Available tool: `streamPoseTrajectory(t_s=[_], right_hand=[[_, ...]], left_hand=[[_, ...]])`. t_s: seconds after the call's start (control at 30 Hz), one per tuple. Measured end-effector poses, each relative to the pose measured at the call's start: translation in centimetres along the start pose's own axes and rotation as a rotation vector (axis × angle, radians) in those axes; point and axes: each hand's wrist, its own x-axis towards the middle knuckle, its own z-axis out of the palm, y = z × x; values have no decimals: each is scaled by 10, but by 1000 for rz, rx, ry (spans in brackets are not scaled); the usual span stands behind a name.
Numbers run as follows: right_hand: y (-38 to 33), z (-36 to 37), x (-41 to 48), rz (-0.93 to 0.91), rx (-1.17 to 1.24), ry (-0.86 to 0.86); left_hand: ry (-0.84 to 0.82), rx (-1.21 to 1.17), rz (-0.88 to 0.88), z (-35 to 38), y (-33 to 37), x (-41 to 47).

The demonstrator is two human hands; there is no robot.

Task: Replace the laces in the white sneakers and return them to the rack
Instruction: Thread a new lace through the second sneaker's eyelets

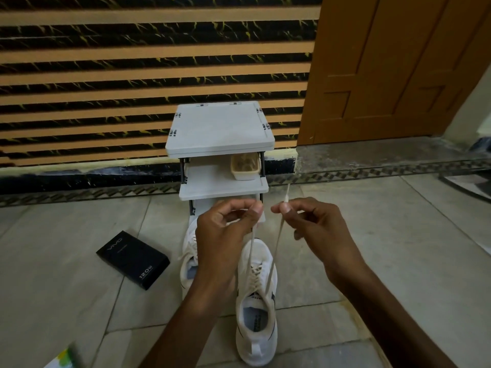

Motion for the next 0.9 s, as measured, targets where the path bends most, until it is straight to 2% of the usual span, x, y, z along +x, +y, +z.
streamPoseTrajectory(t_s=[0.37,0.63,0.9], right_hand=[[2,-18,1,-120,29,70],[2,-22,7,-193,-76,114],[-2,-19,13,-222,-46,105]], left_hand=[[-19,68,49,18,5,-3],[-20,52,26,26,8,-2],[-46,8,15,29,10,-1]])
